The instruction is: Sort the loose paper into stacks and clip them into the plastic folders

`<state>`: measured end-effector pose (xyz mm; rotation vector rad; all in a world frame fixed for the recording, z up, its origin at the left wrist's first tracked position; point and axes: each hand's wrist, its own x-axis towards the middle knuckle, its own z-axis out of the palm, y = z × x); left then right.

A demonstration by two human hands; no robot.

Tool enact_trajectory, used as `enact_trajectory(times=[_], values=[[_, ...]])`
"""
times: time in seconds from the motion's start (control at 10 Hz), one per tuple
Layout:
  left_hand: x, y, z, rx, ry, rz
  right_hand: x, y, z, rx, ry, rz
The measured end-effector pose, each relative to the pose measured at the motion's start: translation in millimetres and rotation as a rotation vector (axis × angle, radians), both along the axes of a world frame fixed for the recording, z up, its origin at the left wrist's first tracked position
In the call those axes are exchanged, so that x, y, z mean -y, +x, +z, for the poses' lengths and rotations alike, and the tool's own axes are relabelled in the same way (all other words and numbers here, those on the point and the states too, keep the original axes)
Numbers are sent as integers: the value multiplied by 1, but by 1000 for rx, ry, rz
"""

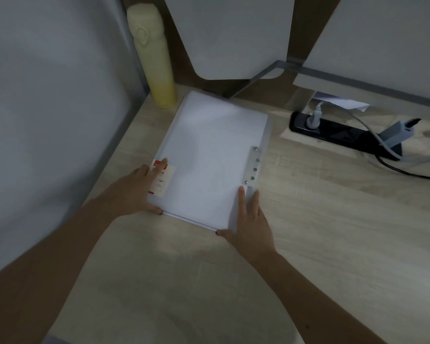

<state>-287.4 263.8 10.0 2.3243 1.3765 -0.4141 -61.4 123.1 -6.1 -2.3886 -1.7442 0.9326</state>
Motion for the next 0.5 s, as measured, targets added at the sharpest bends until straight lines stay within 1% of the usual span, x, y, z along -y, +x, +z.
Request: enact_trajectory(times=[0.2,0.3,0.4,0.5], values=[[0,1,1,-4,0,24,1,-1,-1,-3,-7,3],[9,4,-1,-21,7,41,1,7,1,-43,-42,34],[17,11,4,-7,37,145,4,31,21,-211,-111,43],[59,-3,-13,217,173,217,21,68,52,-390,-119,-68]])
